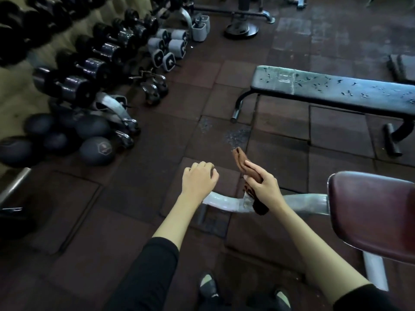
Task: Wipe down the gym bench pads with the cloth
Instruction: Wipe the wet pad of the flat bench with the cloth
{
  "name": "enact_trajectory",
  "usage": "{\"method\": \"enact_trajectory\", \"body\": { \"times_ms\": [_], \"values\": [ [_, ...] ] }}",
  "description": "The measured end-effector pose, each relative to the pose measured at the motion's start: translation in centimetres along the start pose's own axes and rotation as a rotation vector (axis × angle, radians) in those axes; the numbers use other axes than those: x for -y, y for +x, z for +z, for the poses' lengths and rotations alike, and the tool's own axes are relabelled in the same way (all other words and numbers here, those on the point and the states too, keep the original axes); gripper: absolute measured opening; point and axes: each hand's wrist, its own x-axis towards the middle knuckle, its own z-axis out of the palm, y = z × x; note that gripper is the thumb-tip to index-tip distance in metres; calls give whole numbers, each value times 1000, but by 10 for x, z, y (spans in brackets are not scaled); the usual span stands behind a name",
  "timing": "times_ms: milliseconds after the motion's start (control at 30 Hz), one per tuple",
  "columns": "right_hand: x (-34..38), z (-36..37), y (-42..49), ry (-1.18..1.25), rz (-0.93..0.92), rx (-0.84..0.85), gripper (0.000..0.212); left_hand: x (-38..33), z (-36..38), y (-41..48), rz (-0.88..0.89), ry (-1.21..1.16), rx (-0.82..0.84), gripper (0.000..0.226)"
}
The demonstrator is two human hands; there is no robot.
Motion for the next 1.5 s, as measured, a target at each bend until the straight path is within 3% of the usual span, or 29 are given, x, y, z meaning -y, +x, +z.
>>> {"method": "enact_trajectory", "body": {
  "times_ms": [200,367,667,900,1067,1233,1500],
  "values": [
    [38,69,25,20,-7,54,44,76,-29,16,-60,-35,7,56],
    [67,109,59,4,-39,62,42,125,-40,45,-119,-30,47,31],
    [91,171,159,-12,-71,80,44,193,-48,138,-137,-36,54,30],
    [114,198,251,17,-43,-21,46,219,-54,252,-16,-46,151,32],
    [131,196,303,23,0,-107,47,221,-52,327,93,-64,171,50],
    [136,187,344,36,52,-195,47,214,-39,390,228,-66,198,35],
    [150,178,417,36,105,-406,43,205,-20,491,410,-63,206,31]
  ]
}}
